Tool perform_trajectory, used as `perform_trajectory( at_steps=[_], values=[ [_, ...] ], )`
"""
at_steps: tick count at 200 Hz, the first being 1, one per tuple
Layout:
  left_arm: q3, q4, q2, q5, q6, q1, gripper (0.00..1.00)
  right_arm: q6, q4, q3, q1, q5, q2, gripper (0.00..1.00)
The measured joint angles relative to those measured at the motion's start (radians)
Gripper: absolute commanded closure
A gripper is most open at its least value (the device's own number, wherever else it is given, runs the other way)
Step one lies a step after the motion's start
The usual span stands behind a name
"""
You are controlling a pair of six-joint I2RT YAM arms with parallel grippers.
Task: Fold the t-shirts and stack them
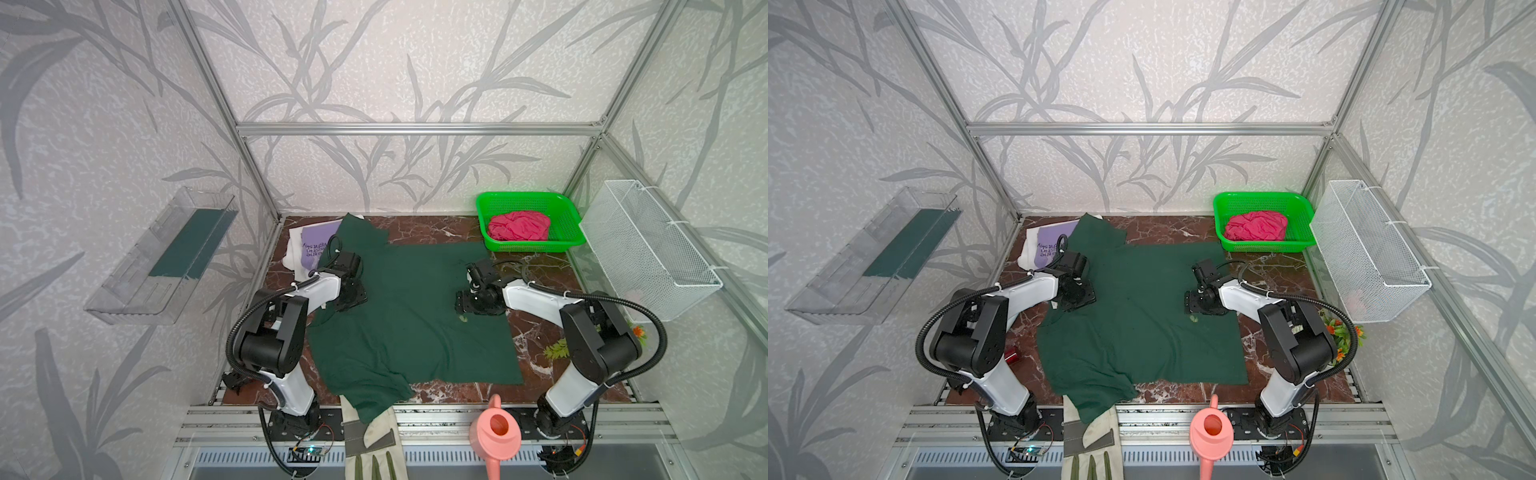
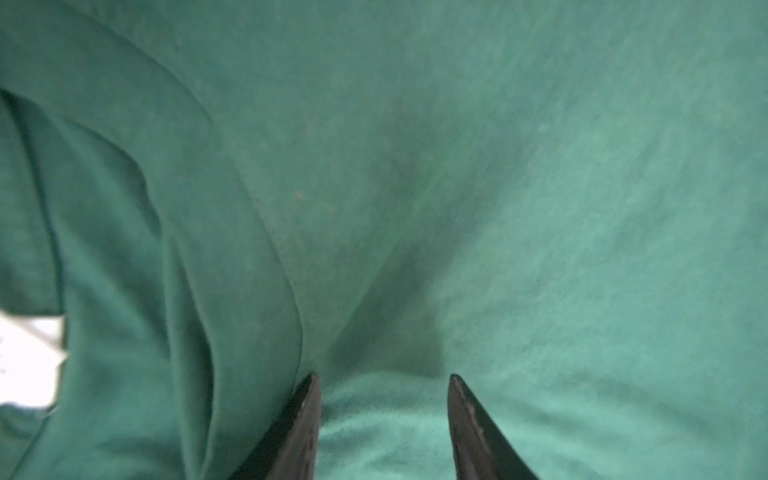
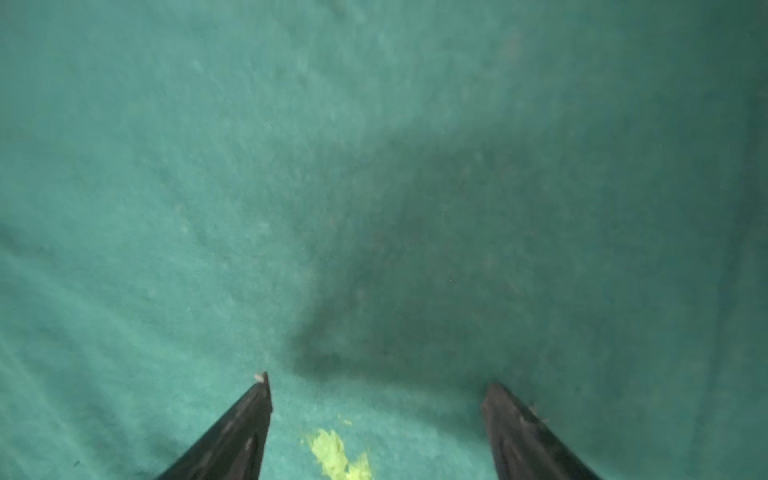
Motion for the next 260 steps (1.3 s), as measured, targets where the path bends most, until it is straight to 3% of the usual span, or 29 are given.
perform_trajectory(
  at_steps=[63,104,130,150,218,260],
  values=[
    [-0.134,-0.017,-0.139,0.032,-0.021,0.000,0.49,0.049,-0.053,-0.140,0.024,-0.036,-0.159,0.18],
    [-0.031,-0.132,-0.185,0.050,0.096,0.000,0.48,0.038,-0.210,-0.092,0.029,-0.003,-0.201,0.18],
    [0.207,-0.169,-0.163,0.002,0.182,0.008,0.46,-0.002,-0.244,0.058,0.007,0.029,-0.200,0.18],
    [0.429,-0.169,-0.068,-0.012,0.235,0.046,0.47,-0.045,-0.226,0.176,-0.039,0.032,-0.174,0.18],
    [1.172,-0.233,0.576,0.008,0.344,0.150,0.57,-0.173,-0.119,0.300,-0.130,0.030,0.003,0.18],
    [1.624,-0.319,0.925,0.077,0.387,0.185,0.57,-0.200,-0.051,0.300,-0.135,0.020,0.026,0.18]
  ],
)
